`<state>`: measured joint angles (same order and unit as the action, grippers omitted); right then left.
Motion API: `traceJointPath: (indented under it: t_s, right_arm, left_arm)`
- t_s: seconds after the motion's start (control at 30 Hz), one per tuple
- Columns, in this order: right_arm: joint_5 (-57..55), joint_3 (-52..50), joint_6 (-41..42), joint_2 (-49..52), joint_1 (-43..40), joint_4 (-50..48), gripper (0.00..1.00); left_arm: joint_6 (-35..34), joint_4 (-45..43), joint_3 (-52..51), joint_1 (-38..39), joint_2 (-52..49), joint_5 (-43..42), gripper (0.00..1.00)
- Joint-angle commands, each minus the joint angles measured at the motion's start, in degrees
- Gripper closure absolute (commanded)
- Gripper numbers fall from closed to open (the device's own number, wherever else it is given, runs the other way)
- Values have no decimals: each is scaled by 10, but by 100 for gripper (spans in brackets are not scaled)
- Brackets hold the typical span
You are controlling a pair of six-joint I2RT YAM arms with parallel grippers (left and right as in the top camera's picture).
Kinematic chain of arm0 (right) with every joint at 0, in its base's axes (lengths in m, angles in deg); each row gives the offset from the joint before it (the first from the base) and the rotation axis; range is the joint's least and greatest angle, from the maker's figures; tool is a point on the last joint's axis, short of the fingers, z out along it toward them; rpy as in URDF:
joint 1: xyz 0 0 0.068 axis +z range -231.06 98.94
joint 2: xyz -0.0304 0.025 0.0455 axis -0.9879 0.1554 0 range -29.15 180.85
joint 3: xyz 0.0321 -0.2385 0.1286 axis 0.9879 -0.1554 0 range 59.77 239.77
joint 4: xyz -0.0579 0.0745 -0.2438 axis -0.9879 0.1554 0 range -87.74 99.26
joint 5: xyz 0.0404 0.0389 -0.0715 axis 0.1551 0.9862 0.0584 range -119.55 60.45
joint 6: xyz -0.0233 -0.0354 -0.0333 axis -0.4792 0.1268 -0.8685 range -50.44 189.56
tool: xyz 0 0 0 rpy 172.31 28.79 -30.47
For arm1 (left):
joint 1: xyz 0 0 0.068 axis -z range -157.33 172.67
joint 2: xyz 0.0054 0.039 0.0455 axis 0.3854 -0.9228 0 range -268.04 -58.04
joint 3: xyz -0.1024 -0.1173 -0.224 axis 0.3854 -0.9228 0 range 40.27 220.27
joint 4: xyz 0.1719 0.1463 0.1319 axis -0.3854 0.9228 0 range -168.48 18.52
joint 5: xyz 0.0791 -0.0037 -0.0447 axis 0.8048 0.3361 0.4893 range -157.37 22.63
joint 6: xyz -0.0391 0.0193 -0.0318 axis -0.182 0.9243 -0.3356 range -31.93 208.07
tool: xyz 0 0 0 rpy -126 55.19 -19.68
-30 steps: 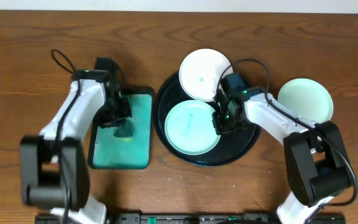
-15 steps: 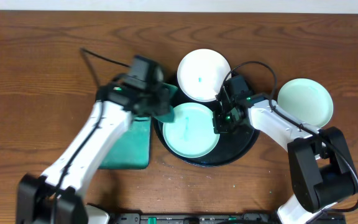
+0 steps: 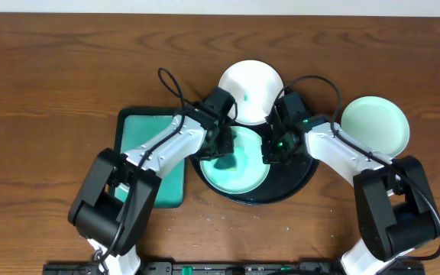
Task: Clean dirty plates on tray and stack at the side
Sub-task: 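Scrub the light green plate with the sponge in the left gripper, then return the sponge to the teal tray with the left gripper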
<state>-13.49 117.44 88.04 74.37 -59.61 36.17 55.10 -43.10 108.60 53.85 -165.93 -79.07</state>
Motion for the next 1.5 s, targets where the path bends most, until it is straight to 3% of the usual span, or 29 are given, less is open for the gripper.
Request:
traceJointPath:
  t_s: [0.0, 0.13, 0.37, 0.53, 0.67, 0.8, 1.0, 1.07, 1.3, 1.47]
  right_arm:
    - [-10, -21, 3, 17, 8, 12, 99]
    - [-10, -21, 3, 17, 8, 12, 99]
    - [-10, -21, 4, 17, 8, 12, 99]
    - [-10, -21, 3, 17, 8, 17, 99]
    - [-10, -21, 4, 17, 8, 16, 99]
    - [-10, -21, 4, 17, 8, 16, 99]
    - [-10, -21, 4, 17, 8, 15, 99]
    - [-10, -21, 4, 17, 8, 14, 99]
    - [-10, -21, 4, 17, 8, 15, 99]
    - [-21, -21, 3, 17, 8, 14, 98]
  left_arm:
    - [2, 56, -9, -18, -13, 200, 93]
    - [22, 47, -9, -22, -13, 144, 93]
    - [29, -97, -10, 18, -50, -195, 93]
    - [27, -97, -10, 49, -61, -239, 93]
    - [25, -43, -9, 45, -52, -214, 93]
    - [-19, 40, -9, 19, -43, -40, 93]
    - [-29, 118, -9, -2, -19, 263, 93]
    - [-21, 121, -9, -3, -16, 311, 93]
    - [-14, 156, 21, -5, 10, 300, 93]
    - [-14, 160, 24, -36, 115, 187, 93]
